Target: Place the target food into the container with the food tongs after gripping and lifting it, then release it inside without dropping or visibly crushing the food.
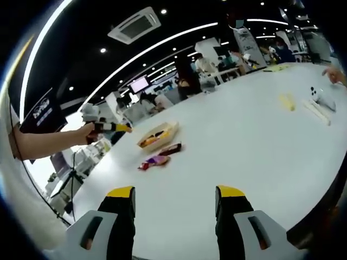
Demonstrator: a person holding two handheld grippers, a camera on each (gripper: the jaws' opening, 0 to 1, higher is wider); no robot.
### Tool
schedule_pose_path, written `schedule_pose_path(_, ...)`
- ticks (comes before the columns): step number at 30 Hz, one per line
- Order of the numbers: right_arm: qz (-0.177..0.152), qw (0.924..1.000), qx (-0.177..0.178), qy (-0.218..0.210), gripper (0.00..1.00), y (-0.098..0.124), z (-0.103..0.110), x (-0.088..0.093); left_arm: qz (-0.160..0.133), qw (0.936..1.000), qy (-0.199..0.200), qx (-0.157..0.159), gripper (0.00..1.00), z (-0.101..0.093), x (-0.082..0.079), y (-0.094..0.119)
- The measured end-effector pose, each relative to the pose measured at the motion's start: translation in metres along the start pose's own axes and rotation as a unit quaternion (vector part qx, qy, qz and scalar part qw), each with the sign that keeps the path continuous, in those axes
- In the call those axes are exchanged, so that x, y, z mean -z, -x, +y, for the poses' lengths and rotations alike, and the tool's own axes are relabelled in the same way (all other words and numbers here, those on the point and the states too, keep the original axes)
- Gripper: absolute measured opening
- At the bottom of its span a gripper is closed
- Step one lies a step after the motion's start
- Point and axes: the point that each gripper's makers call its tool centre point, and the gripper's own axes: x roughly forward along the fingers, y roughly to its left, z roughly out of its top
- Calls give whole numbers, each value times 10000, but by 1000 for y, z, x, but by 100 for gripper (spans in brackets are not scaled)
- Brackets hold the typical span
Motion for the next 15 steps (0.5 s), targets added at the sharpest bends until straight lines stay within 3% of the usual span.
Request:
schedule_pose_path(8, 19, 10000, -49, 27, 60, 1, 4, 2, -66, 9999, 45, 67, 23, -7, 1, 11)
schedule_pose_path(15, 17, 9999, -83, 58, 60, 1, 7, 3, -243, 9996, 47, 168, 23, -20, -10, 24)
